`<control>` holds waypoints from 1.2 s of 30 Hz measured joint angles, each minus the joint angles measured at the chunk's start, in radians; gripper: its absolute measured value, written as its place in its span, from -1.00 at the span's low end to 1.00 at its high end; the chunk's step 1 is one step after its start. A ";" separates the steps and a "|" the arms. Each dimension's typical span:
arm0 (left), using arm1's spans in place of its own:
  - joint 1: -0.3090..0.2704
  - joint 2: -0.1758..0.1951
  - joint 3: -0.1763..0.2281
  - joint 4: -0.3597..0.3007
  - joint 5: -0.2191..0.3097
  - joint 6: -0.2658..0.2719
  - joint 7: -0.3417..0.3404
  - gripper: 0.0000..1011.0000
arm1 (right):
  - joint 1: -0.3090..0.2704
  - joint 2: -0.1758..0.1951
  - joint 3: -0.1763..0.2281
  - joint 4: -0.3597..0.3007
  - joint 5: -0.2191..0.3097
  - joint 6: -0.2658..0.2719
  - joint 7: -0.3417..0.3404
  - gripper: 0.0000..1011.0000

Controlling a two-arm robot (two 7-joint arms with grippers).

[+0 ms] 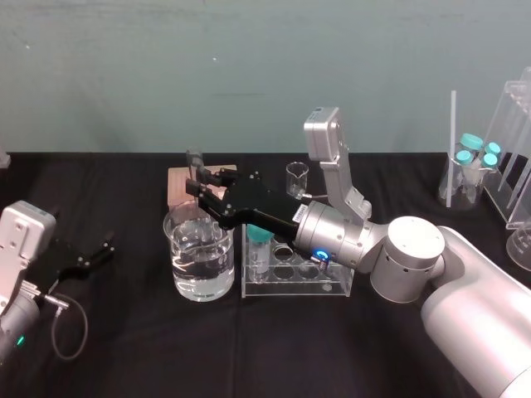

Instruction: Hold the test tube with one hand and immerse one end into the beaker, then return it to the test tube rack.

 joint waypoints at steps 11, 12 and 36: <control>0.000 0.000 0.000 0.000 0.000 0.000 0.000 0.98 | -0.001 0.001 0.002 0.001 0.003 -0.002 0.000 -0.54; 0.000 0.000 0.000 0.000 0.000 0.000 0.000 0.98 | -0.001 0.001 0.002 0.000 0.003 -0.002 0.000 -0.54; 0.000 0.000 0.000 0.000 0.000 0.000 0.000 0.98 | 0.002 -0.001 0.002 0.006 0.003 -0.004 0.001 -0.54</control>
